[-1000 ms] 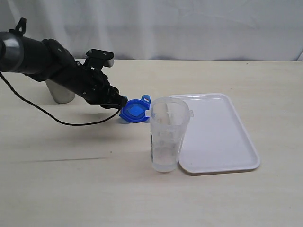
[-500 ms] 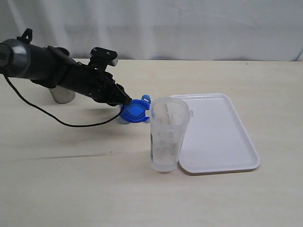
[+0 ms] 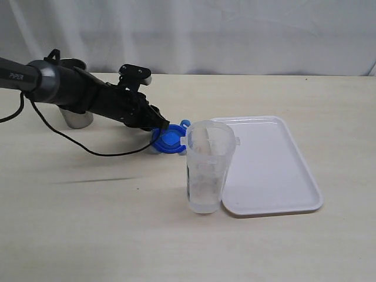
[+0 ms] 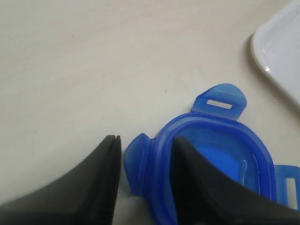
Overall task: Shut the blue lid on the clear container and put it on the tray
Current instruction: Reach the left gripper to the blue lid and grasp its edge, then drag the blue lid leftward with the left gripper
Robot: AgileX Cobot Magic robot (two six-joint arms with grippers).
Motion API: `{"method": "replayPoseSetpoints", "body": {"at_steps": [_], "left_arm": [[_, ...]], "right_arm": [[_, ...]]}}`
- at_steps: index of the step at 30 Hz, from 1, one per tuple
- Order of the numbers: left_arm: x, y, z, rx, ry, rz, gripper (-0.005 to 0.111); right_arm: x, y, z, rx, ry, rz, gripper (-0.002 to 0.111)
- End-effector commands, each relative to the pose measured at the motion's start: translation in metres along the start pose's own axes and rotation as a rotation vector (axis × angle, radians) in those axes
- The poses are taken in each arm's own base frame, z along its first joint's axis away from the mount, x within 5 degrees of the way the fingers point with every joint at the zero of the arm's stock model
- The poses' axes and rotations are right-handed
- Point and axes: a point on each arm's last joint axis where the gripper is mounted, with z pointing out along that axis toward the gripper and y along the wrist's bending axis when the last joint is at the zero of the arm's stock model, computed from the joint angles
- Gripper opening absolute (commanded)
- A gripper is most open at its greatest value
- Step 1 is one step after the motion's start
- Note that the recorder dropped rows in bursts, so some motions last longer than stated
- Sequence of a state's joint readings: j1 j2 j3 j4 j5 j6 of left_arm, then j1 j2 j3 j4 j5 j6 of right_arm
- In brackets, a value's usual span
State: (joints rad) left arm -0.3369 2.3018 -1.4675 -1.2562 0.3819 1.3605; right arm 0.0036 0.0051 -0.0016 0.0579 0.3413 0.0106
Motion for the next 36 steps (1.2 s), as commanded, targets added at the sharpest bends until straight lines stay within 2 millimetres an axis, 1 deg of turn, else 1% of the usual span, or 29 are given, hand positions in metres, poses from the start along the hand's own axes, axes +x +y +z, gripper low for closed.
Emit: {"method": "replayPoseSetpoints", "body": {"at_steps": [1,9,16,20,21,22,26,27,33,36], "left_arm": [[-0.002,0.001,0.002,-0.002,-0.008,0.000,0.034],[-0.001,0.002,0.003,-0.011,-0.008,0.013,0.033],[0.013,0.005,0.016,-0.008,0.028,-0.007,0.033],[0.016,0.006,0.018,-0.007,0.035,-0.010,0.032],[0.016,0.006,0.018,-0.007,0.036,-0.008,0.031],[0.016,0.005,0.018,-0.003,0.035,-0.007,0.022],[0.014,0.003,0.016,0.013,0.034,-0.006,0.002],[0.014,0.003,0.016,0.015,0.033,-0.006,0.000],[0.008,0.003,0.010,0.000,0.019,-0.041,0.000],[-0.004,0.001,-0.002,-0.017,0.001,-0.038,0.000]], "right_arm": [[0.000,0.000,0.000,0.002,-0.006,0.004,0.005],[0.000,0.000,0.000,0.002,-0.006,0.004,0.005],[0.000,0.000,0.000,0.002,-0.006,0.004,0.005],[0.000,0.000,0.000,0.002,-0.006,0.004,0.005],[0.000,0.000,0.000,0.002,-0.006,0.004,0.005],[0.000,0.000,0.000,0.002,-0.006,0.004,0.005],[0.000,0.000,0.000,0.002,-0.006,0.004,0.005],[0.000,0.000,0.000,0.002,-0.006,0.004,0.005],[0.000,0.000,0.000,0.002,-0.006,0.004,0.005],[0.000,0.000,0.000,0.002,-0.006,0.004,0.005]]}}
